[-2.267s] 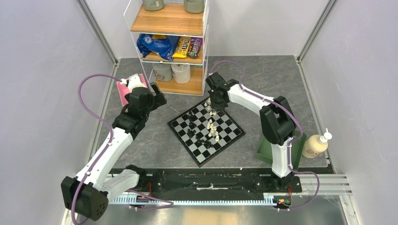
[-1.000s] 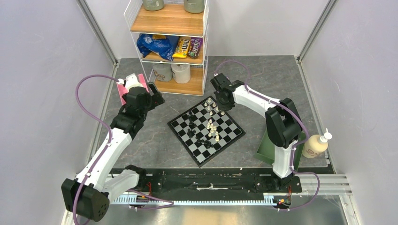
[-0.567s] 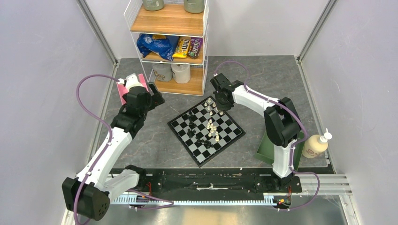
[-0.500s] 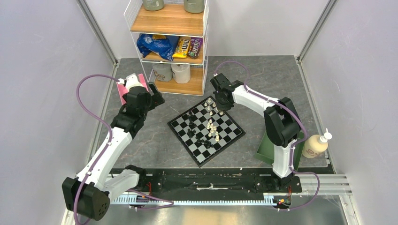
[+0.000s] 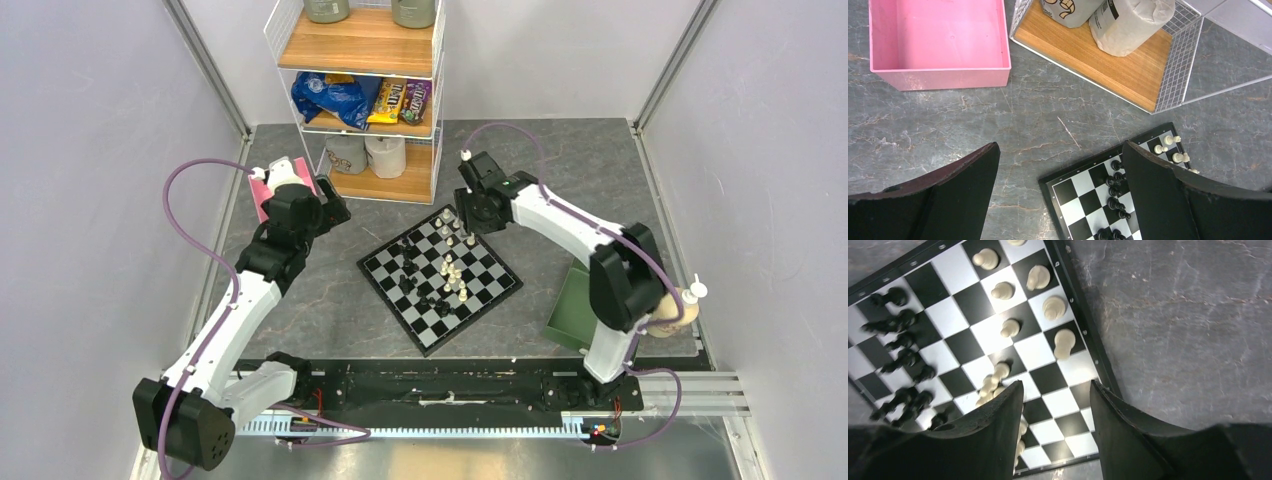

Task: Set up the chess pieces on the board

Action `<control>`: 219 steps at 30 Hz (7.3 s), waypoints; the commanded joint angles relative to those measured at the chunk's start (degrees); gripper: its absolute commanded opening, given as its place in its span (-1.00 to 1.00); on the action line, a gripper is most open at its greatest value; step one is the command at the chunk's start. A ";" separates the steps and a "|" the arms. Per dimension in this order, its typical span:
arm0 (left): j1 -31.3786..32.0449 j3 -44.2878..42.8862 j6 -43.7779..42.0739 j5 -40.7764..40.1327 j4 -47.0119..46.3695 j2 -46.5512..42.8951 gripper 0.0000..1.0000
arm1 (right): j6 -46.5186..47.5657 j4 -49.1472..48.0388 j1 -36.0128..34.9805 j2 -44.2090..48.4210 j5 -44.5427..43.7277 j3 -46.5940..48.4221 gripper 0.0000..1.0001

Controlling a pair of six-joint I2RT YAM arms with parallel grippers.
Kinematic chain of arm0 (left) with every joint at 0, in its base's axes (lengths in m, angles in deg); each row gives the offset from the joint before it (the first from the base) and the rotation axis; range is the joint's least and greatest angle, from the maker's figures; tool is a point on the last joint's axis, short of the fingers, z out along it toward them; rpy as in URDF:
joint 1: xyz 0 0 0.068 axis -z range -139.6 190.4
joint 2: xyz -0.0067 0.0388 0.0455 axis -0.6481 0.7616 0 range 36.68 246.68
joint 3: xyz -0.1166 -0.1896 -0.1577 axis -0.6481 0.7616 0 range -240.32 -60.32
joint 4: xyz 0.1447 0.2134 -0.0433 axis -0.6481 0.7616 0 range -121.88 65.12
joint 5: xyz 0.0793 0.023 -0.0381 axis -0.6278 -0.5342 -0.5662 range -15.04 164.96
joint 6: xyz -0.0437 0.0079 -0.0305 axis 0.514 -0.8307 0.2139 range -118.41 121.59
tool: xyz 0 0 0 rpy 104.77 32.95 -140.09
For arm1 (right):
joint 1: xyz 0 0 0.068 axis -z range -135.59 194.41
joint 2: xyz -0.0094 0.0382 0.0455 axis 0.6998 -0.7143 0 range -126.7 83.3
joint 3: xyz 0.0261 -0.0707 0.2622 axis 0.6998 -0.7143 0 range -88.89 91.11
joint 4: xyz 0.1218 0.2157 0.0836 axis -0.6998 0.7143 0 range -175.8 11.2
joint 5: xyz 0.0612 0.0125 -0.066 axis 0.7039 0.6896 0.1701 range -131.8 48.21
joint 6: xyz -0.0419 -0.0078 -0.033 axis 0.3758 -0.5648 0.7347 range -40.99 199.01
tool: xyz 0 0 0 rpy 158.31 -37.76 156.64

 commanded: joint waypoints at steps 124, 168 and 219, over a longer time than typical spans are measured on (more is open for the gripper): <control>-3.09 1.28 -1.45 1.64 -2.08 0.18 0.99 | -4.56 -4.30 -10.43 1.47 0.52 -4.82 -0.18; -3.62 1.07 -1.20 2.90 -2.96 0.82 0.99 | -3.89 -2.65 -4.09 20.98 -8.49 -15.06 -0.76; -3.84 1.90 -0.72 3.89 -3.56 1.03 0.99 | -3.36 -4.94 -0.59 16.76 -5.90 -14.94 -0.16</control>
